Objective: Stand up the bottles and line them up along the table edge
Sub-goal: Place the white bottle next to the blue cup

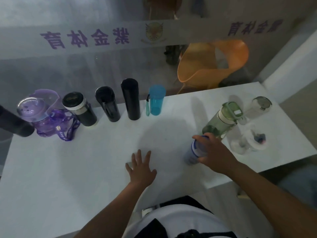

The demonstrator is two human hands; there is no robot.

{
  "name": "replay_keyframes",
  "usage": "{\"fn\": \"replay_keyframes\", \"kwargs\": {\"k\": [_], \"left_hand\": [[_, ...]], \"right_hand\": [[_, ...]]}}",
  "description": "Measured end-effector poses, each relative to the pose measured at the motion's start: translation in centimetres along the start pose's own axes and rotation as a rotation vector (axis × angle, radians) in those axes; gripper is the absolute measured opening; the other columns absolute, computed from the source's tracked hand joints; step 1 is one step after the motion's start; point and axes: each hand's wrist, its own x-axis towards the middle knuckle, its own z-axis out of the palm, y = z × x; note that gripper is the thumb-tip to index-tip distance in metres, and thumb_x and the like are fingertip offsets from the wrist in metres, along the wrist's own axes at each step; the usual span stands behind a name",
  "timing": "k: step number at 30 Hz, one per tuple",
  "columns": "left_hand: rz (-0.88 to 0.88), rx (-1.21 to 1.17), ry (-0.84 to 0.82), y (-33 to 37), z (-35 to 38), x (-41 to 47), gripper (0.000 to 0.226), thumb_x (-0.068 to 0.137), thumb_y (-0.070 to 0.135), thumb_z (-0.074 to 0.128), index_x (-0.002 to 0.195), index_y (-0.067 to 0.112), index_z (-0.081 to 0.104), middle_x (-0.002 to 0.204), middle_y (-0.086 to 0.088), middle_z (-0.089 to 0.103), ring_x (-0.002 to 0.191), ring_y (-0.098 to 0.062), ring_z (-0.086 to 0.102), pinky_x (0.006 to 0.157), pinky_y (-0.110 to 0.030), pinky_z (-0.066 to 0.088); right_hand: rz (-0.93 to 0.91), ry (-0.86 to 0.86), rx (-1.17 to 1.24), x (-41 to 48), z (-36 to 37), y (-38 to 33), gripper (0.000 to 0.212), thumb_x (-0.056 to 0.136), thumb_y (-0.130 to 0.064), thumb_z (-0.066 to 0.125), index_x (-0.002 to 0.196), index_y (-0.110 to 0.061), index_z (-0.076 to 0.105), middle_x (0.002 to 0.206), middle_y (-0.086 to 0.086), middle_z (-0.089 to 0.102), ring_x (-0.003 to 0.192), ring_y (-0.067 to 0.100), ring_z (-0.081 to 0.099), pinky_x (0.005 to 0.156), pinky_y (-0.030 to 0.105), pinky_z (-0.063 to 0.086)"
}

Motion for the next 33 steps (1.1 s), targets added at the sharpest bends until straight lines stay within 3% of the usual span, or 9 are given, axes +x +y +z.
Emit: {"fn": "replay_keyframes", "kwargs": {"k": [7,10,14,17,20,22,25,33], "left_hand": [[0.068,0.048,-0.095,-1.4,-0.8,-0.3,0.079,0.090,0.047,0.051,0.152,0.043,0.002,0.162,0.001,-0.017,0.149,-0.025,-0.016,0.117,-0.057,0.000],[0.064,0.048,-0.116,-1.5,-1.6,-0.3,0.077,0.090,0.043,0.052,0.152,0.043,0.006,0.163,0.004,-0.012,0.149,-0.022,-0.013,0.118,-0.054,0.004],[0.026,0.014,-0.154,-1.3,-2.7,0.3,0.074,0.089,0.043,0.053,0.150,0.045,0.012,0.163,0.009,-0.006,0.150,-0.018,-0.009,0.114,-0.061,0.009],[-0.022,-0.005,-0.164,-0.4,-2.8,0.4,0.076,0.087,0.041,0.054,0.150,0.046,0.012,0.163,0.011,-0.004,0.149,-0.016,-0.008,0.111,-0.065,0.015],[-0.065,-0.013,-0.143,0.1,-2.7,0.8,0.076,0.086,0.044,0.055,0.149,0.048,0.012,0.162,0.012,-0.002,0.149,-0.016,-0.006,0.109,-0.066,0.023],[-0.091,-0.017,-0.131,0.2,-2.7,1.1,0.076,0.086,0.046,0.055,0.149,0.049,0.013,0.162,0.012,0.000,0.149,-0.016,-0.004,0.108,-0.064,0.026],[-0.128,-0.031,-0.117,0.2,-2.5,1.4,0.078,0.086,0.046,0.057,0.148,0.051,0.010,0.162,0.014,-0.004,0.149,-0.016,-0.003,0.109,-0.062,0.025],[-0.182,-0.047,-0.098,1.2,-1.7,1.0,0.082,0.088,0.042,0.059,0.149,0.051,0.004,0.161,0.016,-0.013,0.149,-0.015,-0.008,0.113,-0.062,0.018]], "right_hand": [[0.041,-0.156,-0.022,3.8,-4.6,-2.5,0.075,0.070,-0.032,0.073,0.137,-0.036,0.038,0.129,0.007,0.041,0.111,0.031,0.052,0.084,0.034,0.044],[0.036,-0.119,-0.039,7.2,-7.6,-3.7,0.071,0.067,-0.036,0.079,0.128,-0.039,0.042,0.124,0.004,0.045,0.100,0.027,0.055,0.077,0.033,0.047],[-0.051,-0.112,-0.029,12.7,-11.2,-4.5,0.069,0.066,-0.033,0.082,0.125,-0.034,0.046,0.119,-0.002,0.045,0.103,0.025,0.054,0.078,0.036,0.052],[-0.099,-0.086,-0.055,16.8,-12.4,-4.1,0.064,0.060,-0.034,0.081,0.117,-0.034,0.051,0.117,0.005,0.056,0.096,0.026,0.057,0.076,0.043,0.058],[-0.131,-0.090,-0.102,20.1,-12.0,-3.4,0.067,0.057,-0.036,0.074,0.120,-0.031,0.050,0.117,0.013,0.054,0.097,0.030,0.055,0.078,0.045,0.055],[-0.141,-0.089,-0.116,21.9,-11.8,-3.2,0.067,0.060,-0.032,0.071,0.123,-0.028,0.049,0.116,0.018,0.052,0.099,0.032,0.053,0.074,0.040,0.049],[-0.143,-0.094,-0.090,24.2,-11.3,-2.8,0.066,0.069,-0.025,0.072,0.131,-0.023,0.047,0.120,0.018,0.047,0.098,0.033,0.054,0.071,0.035,0.040],[-0.185,-0.113,-0.106,26.6,-11.1,-1.4,0.072,0.074,-0.028,0.073,0.139,-0.025,0.042,0.133,0.017,0.041,0.113,0.038,0.050,0.081,0.035,0.038]]}}
